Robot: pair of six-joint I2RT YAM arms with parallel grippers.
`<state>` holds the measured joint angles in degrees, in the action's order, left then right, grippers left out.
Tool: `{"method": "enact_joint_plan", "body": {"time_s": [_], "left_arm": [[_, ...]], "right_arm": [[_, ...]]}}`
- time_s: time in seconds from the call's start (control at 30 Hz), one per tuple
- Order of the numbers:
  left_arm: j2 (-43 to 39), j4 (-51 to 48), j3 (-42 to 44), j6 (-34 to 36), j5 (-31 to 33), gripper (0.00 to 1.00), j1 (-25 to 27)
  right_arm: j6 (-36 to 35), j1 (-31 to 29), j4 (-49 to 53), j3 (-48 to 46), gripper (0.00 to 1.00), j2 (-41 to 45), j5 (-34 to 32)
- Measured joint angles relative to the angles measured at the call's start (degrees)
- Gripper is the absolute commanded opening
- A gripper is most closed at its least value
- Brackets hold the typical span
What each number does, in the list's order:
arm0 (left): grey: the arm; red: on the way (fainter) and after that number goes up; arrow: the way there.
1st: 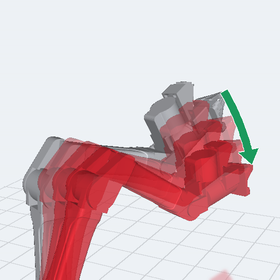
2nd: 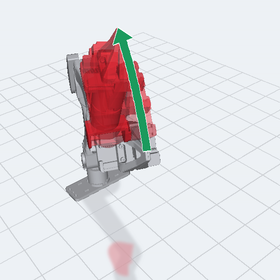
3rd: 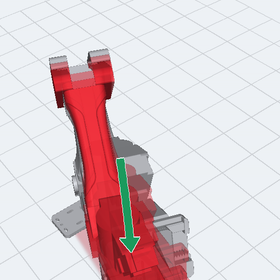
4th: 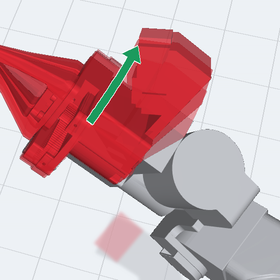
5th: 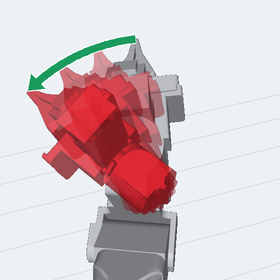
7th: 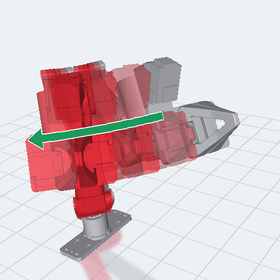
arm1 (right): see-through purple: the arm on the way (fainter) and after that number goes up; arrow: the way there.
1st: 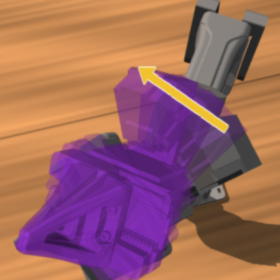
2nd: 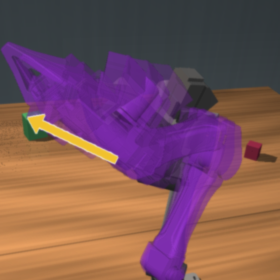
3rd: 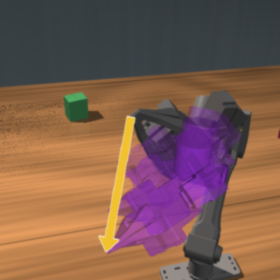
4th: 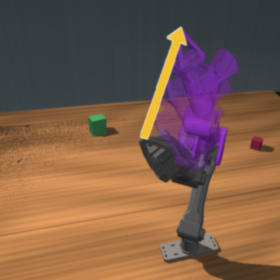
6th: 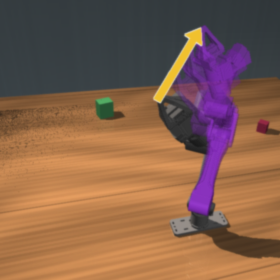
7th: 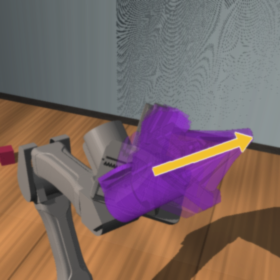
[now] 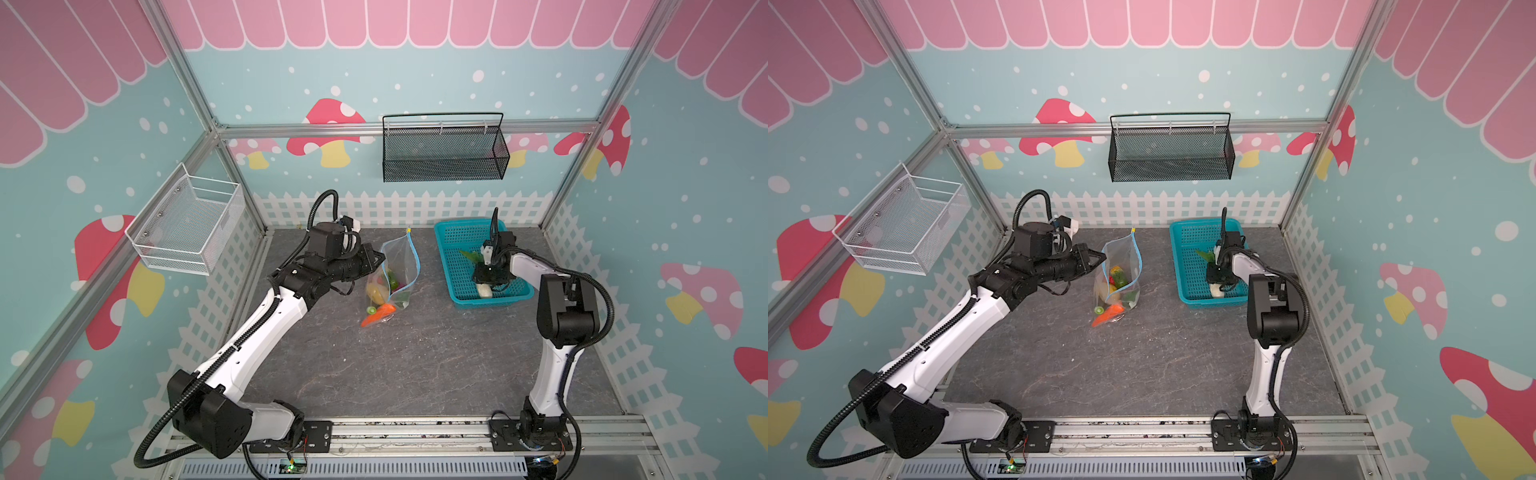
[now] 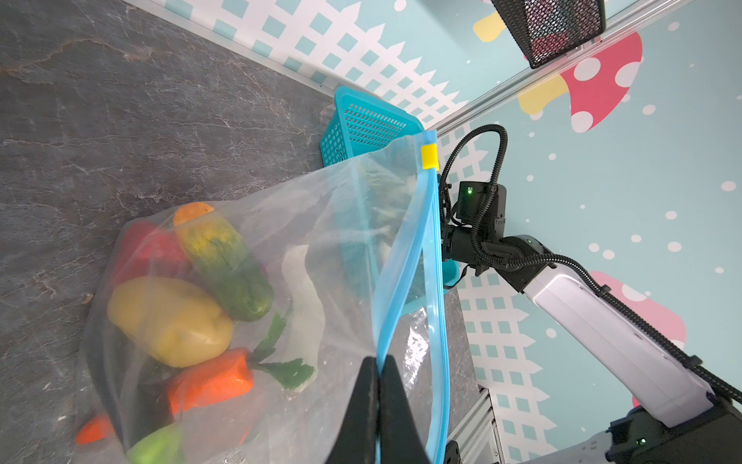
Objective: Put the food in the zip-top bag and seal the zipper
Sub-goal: 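Close the right gripper on the white bok choy stem in the basket, then lift the bok choy with the right gripper and carry it to the bag mouth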
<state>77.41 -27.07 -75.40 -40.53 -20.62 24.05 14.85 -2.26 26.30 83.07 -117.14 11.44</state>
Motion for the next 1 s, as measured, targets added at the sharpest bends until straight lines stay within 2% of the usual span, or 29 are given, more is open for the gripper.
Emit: {"method": "enact_joint_plan", "body": {"time_s": [0.23, 0.5, 0.73, 1.0], "left_arm": [[0.0, 0.0, 0.0, 0.0, 0.0, 0.0, 0.0], [0.0, 0.1, 0.1, 0.0, 0.0, 0.0, 0.0], [0.1, 0.4, 0.1, -0.7, 0.0, 0.0, 0.0], [1.2, 0.6, -0.3, -1.3, 0.0, 0.0, 0.0]], "right_arm": [[5.8, 0.0, -4.3, -1.6, 0.36, 1.6, 7.6], [16.7, -0.2, -15.1, -10.1, 0.33, 11.5, 11.8], [23.9, -2.6, -25.4, -12.9, 0.31, 19.7, 11.7], [26.1, -13.0, -33.4, -13.7, 0.31, 25.4, 5.6]]}}
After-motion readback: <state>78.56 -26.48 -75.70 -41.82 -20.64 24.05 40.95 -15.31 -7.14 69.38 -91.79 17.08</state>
